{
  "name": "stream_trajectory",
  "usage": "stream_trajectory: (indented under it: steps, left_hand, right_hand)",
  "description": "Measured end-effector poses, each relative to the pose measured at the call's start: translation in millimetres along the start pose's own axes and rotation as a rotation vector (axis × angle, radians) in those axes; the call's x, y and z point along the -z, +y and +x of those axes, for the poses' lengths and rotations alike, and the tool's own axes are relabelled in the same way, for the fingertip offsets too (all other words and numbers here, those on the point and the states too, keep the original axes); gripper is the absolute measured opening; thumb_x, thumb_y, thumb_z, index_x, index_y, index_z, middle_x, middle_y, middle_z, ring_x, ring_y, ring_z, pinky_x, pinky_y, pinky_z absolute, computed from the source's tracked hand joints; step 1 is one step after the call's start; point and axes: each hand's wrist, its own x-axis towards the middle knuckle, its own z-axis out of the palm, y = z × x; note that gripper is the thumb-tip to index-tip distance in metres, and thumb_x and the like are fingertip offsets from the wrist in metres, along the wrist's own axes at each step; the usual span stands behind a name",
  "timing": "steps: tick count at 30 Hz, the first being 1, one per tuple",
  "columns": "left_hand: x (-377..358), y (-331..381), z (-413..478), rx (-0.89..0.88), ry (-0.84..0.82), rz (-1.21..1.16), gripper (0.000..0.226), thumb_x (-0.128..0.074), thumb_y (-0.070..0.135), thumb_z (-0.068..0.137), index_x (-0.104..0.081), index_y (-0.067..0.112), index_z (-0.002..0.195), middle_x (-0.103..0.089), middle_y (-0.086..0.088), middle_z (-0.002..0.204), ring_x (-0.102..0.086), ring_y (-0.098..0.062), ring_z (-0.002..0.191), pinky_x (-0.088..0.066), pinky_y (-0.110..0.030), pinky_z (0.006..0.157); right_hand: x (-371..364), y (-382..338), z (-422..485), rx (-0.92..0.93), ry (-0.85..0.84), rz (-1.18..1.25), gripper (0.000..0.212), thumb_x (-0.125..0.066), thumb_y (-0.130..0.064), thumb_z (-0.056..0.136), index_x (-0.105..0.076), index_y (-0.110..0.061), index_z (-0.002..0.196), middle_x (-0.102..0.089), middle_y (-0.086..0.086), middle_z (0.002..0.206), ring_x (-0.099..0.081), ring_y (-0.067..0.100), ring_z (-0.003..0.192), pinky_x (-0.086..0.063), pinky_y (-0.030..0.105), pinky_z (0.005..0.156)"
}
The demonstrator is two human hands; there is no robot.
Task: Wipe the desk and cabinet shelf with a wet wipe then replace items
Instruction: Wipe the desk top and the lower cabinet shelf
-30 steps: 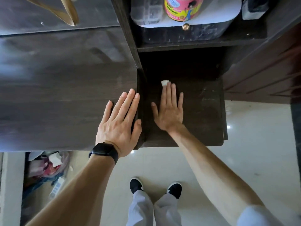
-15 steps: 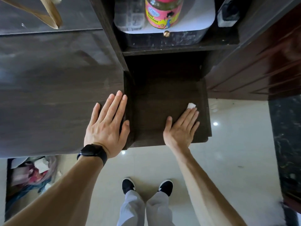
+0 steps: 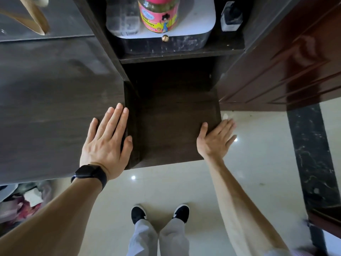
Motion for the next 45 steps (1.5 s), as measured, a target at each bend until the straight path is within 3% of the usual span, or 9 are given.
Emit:
stream_trajectory:
  steps: [5,13,27,34,36,39,41,43,45]
  left_hand:
    - [0.0,1.4,0.1,0.000,0.001,0.000,0.065,-0.022,0.041,0.098,-0.004,0.025,0.158,0.003,0.010,0.165,0.004,-0.010,0.152,-0.005,-0.043,0.124]
    - [-2.1,1.6,-0.8,-0.001,0.014,0.009,0.065,-0.023,0.040,0.099,-0.005,0.024,0.158,0.003,0.010,0.165,0.004,-0.010,0.152,-0.004,-0.042,0.124]
    - [0.4,2.8,0.8,-0.001,0.011,-0.017,0.065,-0.023,0.041,0.098,-0.005,0.025,0.158,0.001,0.009,0.166,0.003,-0.011,0.152,-0.006,-0.044,0.124]
    - [-0.9,1.6,0.3,-0.001,0.008,0.002,0.065,-0.024,0.040,0.099,-0.004,0.025,0.158,0.003,0.010,0.166,0.005,-0.009,0.152,-0.006,-0.044,0.124]
    - [-0.4,0.8,-0.4,-0.005,0.003,0.002,0.065,-0.024,0.040,0.099,-0.003,0.025,0.158,0.005,0.010,0.165,0.007,-0.009,0.152,-0.005,-0.043,0.124]
    - [-0.1,1.9,-2.4,-0.005,0.012,-0.002,0.065,-0.025,0.040,0.098,-0.004,0.024,0.158,0.003,0.009,0.166,0.006,-0.009,0.152,-0.006,-0.044,0.124]
    - [0.3,2.6,-2.1,-0.002,0.010,0.001,0.065,-0.025,0.040,0.099,-0.005,0.024,0.158,0.002,0.009,0.166,0.006,-0.009,0.152,-0.007,-0.044,0.124]
    - [0.9,3.1,-1.0,-0.003,0.006,0.001,0.065,-0.024,0.040,0.099,-0.004,0.025,0.158,0.003,0.009,0.166,0.007,-0.009,0.152,-0.006,-0.044,0.124]
    - [1.0,4.7,-0.2,-0.006,0.003,0.000,0.065,-0.023,0.040,0.099,-0.003,0.025,0.158,0.004,0.010,0.166,0.007,-0.008,0.151,-0.006,-0.043,0.124]
  right_hand:
    - [-6.9,26.3,-45.7,0.008,0.002,-0.050,0.087,-0.019,-0.060,0.098,0.005,0.002,0.154,0.004,0.019,0.165,0.005,0.031,0.153,-0.008,0.057,0.122]
    - [7.4,-46.1,50.5,0.307,-0.002,-0.194,0.087,-0.003,-0.066,0.094,0.017,-0.006,0.154,0.022,0.010,0.163,0.022,0.023,0.150,0.008,0.048,0.122]
    - [-16.1,17.1,-50.7,0.072,0.032,-0.059,0.089,-0.023,-0.062,0.097,0.000,0.001,0.155,0.000,0.019,0.165,0.000,0.031,0.153,-0.016,0.059,0.120]
    - [-3.8,-48.6,17.1,0.313,0.005,-0.184,0.087,-0.008,-0.066,0.095,0.012,-0.006,0.155,0.017,0.012,0.164,0.018,0.025,0.151,0.001,0.053,0.123]
    - [-18.2,-68.6,-12.7,0.523,-0.027,-0.232,0.082,-0.007,-0.062,0.097,0.012,-0.007,0.155,0.019,0.010,0.164,0.021,0.024,0.150,0.005,0.051,0.123]
    - [-49.5,-73.9,-85.8,1.002,-0.143,-0.244,0.071,-0.023,-0.045,0.102,-0.001,-0.007,0.157,0.009,0.008,0.166,0.013,0.020,0.153,-0.006,0.052,0.123]
    - [-50.8,-60.8,-95.1,1.195,-0.166,-0.250,0.067,-0.030,-0.037,0.102,-0.007,-0.010,0.158,0.000,0.005,0.167,0.005,0.017,0.153,-0.009,0.050,0.122]
    - [-37.2,-45.8,-66.5,1.230,-0.137,-0.301,0.067,-0.033,-0.037,0.102,-0.005,-0.014,0.159,-0.001,0.001,0.167,0.003,0.016,0.154,-0.005,0.049,0.124]
    - [-18.7,-34.5,-23.8,1.005,-0.095,-0.323,0.070,-0.031,-0.040,0.102,0.003,-0.017,0.158,0.007,-0.002,0.167,0.006,0.016,0.153,-0.005,0.051,0.123]
